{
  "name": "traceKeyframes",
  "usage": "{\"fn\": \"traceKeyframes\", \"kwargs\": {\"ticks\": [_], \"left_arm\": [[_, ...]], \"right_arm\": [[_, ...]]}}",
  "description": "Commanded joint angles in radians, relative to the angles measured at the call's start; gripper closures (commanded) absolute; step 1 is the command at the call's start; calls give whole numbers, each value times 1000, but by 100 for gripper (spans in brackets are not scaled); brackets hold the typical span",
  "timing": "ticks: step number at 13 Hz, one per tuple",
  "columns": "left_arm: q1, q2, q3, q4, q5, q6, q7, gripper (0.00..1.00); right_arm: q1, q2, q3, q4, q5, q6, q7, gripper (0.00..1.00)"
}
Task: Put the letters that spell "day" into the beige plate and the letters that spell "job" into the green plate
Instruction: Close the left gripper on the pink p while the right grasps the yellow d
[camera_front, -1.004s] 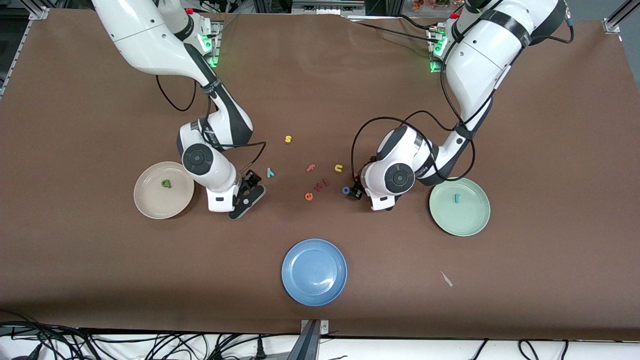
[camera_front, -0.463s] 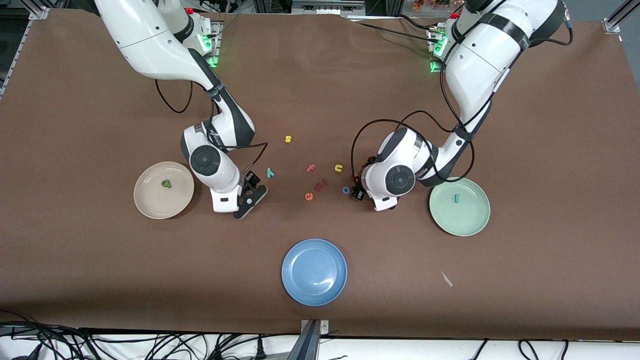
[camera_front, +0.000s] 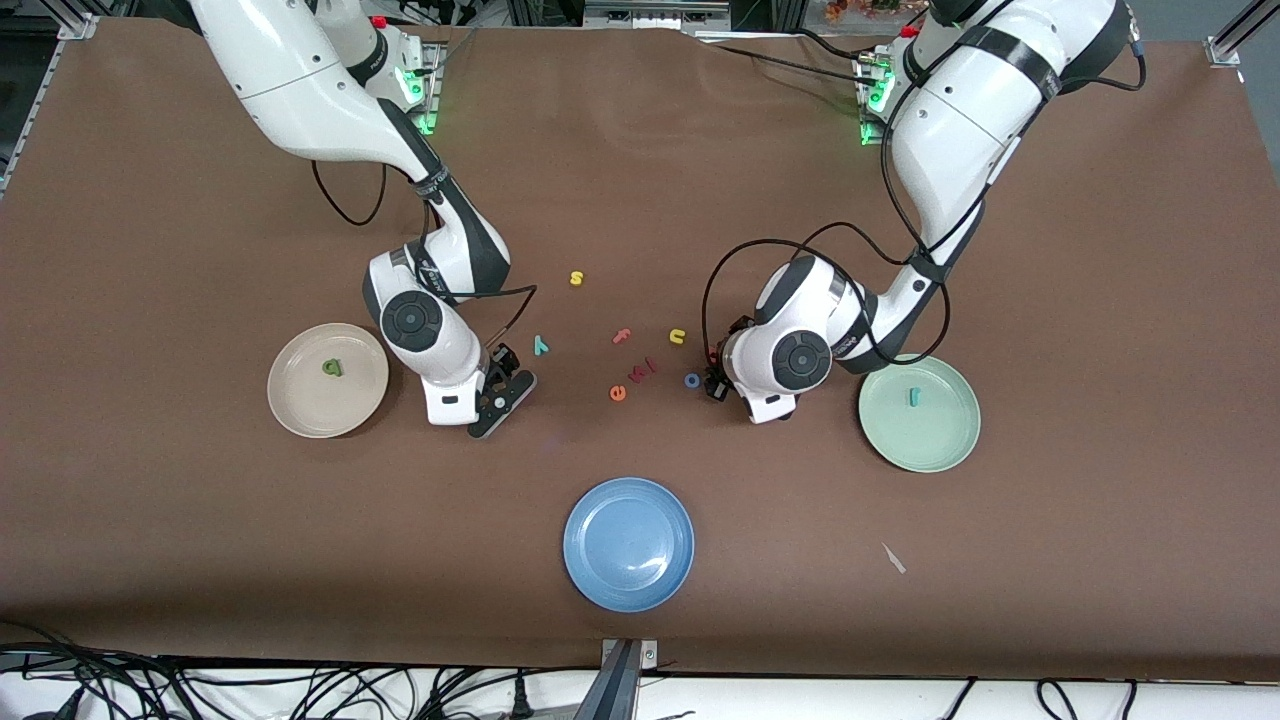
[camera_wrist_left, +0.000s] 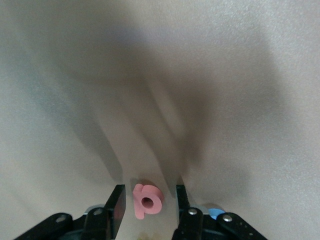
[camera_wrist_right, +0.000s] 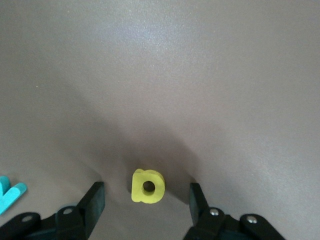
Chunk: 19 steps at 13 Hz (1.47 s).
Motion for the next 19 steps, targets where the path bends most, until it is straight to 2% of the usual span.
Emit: {"fn": "traceKeyframes", "kwargs": {"ticks": [1, 9, 12, 16, 19], "left_arm": [[0, -5, 1, 1, -31, 0, -5, 53], [8, -20, -8, -4, -37, 12, 5, 55], [5, -40, -8, -54, -31, 89, 5, 54], [0, -88, -8, -91, -19, 71, -2, 53], [-15, -137, -2, -154, -2, 75, -7, 55]], "right_arm": [[0, 19, 2, 22, -26, 6, -8, 35], [10, 19, 2, 22, -28, 6, -1, 51], [10, 19, 2, 22, -23, 6, 1, 52], [10, 19, 2, 23, -23, 6, 1, 57], [10, 19, 2, 23, -23, 6, 1, 57]]}}
